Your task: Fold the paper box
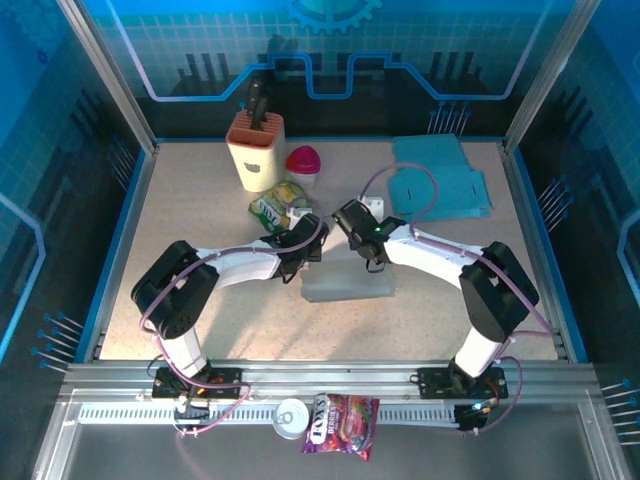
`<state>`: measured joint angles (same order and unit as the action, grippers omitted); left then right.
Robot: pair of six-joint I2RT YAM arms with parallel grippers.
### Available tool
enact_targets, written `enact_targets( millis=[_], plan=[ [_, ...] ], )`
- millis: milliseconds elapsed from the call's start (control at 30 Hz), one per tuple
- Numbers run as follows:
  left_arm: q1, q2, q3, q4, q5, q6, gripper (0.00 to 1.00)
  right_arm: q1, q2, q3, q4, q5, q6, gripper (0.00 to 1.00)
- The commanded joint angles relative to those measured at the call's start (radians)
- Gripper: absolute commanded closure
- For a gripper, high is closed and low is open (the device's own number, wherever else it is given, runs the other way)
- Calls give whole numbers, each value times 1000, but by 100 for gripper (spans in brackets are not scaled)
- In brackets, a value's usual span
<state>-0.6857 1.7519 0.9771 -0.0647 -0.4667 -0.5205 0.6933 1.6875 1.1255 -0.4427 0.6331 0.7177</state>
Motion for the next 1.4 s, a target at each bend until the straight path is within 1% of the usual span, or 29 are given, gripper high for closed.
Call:
enact_targets(
  millis=[0, 133, 233, 333, 467, 533, 700, 833, 867, 900, 1000, 1067, 1133, 1267, 1367],
  plan=[
    [-8, 33, 23, -73, -14, 27, 100, -46, -75, -65, 41, -31, -39, 46],
    [-7, 36, 32, -75, -10, 35, 100, -80, -98, -105, 113, -125, -111, 45],
    [-5, 35, 37, -82, -11, 40, 100, -96, -63, -102, 139, -143, -135, 50],
    [-4, 35, 41, -85, -10, 43, 100, -113, -19, -90, 163, -165, -147, 52],
    [-4, 35, 44, -89, -9, 48, 100, -133, 17, -70, 174, -167, -160, 63],
    [-4, 36, 46, -87, -6, 49, 100, -137, 29, -61, 171, -159, -165, 65],
    [-4, 40, 53, -90, -1, 54, 100, -139, 49, -50, 175, -139, -174, 79],
    [-3, 44, 63, -96, 0, 57, 100, -137, 75, -34, 145, -91, -151, 97],
    [-4, 46, 65, -99, 0, 57, 100, -132, 81, -29, 133, -74, -142, 100],
    [-4, 46, 64, -99, 0, 56, 100, -127, 86, -22, 119, -61, -134, 100],
    [-4, 47, 68, -98, -1, 51, 100, -88, 108, 14, 23, 41, -72, 100],
    [-4, 49, 67, -97, 0, 48, 100, -57, 130, 55, -96, 133, 21, 100],
    [-3, 45, 65, -91, 5, 45, 100, -34, 146, 69, -168, 185, 111, 100],
    [-3, 31, 38, -57, 22, 42, 100, -10, 171, 75, -196, 191, 182, 100],
    [1, 15, 15, -29, 38, 40, 100, 6, 223, 143, -313, 238, 254, 100]
  ],
)
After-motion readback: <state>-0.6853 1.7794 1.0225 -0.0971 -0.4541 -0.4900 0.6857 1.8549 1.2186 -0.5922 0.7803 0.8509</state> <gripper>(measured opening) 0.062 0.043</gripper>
